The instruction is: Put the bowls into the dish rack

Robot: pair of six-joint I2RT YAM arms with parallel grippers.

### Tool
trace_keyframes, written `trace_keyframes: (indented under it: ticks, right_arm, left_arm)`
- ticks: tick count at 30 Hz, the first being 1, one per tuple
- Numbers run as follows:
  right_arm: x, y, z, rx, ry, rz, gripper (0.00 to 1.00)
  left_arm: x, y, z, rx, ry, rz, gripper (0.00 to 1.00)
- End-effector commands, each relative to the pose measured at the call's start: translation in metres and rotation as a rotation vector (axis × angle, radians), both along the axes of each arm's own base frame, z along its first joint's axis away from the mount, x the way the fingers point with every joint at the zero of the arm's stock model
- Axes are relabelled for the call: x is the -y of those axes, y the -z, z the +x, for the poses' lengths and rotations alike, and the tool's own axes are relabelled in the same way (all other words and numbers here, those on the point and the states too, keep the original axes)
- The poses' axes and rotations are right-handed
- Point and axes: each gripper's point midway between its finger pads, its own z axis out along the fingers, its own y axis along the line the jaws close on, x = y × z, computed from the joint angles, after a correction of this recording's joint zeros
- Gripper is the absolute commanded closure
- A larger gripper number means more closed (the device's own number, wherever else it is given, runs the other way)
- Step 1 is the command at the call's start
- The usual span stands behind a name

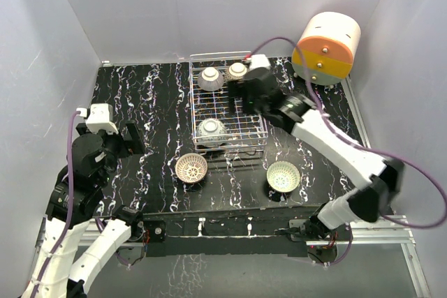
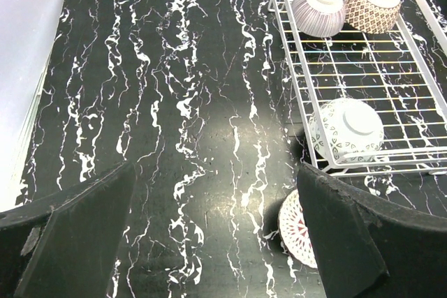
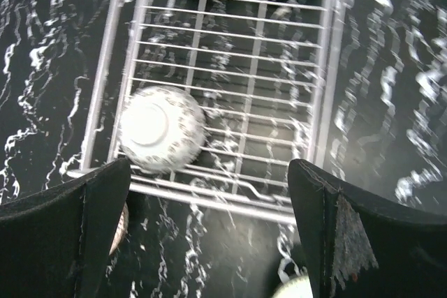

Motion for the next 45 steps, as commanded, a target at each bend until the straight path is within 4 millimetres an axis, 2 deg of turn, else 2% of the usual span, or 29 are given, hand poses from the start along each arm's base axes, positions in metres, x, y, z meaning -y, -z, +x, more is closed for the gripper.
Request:
trace_keyframes:
  ticks: [1,4,8,11,17,20,28,32,35,36,38,39,45]
  right_arm:
    - [0.063,0.001,-0.039,-0.074,0.15,0.008,0.01]
    - [0.08,0.014,-0.075,-0.187,0.158,-0.002,0.01]
    - [0.09,0.038,-0.124,-0.308,0.16,0.005,0.04]
    - [0.09,0.055,-0.15,-0.368,0.168,0.074,0.08]
    - [0.078,0.128,-0.19,-0.528,0.163,0.105,0.1]
    - [0.077,0.146,-0.19,-0.536,0.188,0.098,0.1]
    - [0.084,0.182,-0.164,-0.447,0.258,0.008,0.14]
    - [0.092,0.204,-0.161,-0.46,0.29,-0.087,0.15]
    - [0.1,0.212,-0.161,-0.454,0.338,-0.108,0.15]
    - [0.102,0.212,-0.161,-0.446,0.349,-0.099,0.19]
    - [0.106,0.21,-0.162,-0.432,0.371,-0.074,0.38]
    - [0.109,0.209,-0.163,-0.427,0.381,-0.062,0.42]
    - [0.114,0.222,-0.173,-0.45,0.388,-0.042,0.46]
  left_arm:
    - [0.009,-0.002,0.009,0.01,0.039,0.007,0.03]
    - [0.014,0.002,0.014,0.006,0.059,0.008,0.03]
    - [0.022,0.005,0.021,0.004,0.082,-0.008,0.03]
    - [0.027,0.007,0.025,0.005,0.096,-0.02,0.03]
    - [0.034,0.01,0.026,-0.007,0.121,-0.043,0.03]
    - [0.032,0.01,0.024,-0.011,0.117,-0.041,0.03]
    - [0.024,0.011,0.016,-0.016,0.092,-0.031,0.03]
    - [0.022,0.012,0.016,-0.019,0.08,-0.025,0.03]
    - [0.021,0.011,0.016,-0.017,0.076,-0.024,0.03]
    - [0.021,0.011,0.017,-0.018,0.076,-0.023,0.03]
    - [0.021,0.011,0.017,-0.016,0.074,-0.022,0.03]
    - [0.021,0.012,0.017,-0.019,0.075,-0.02,0.03]
    - [0.022,0.017,0.017,-0.032,0.078,-0.019,0.03]
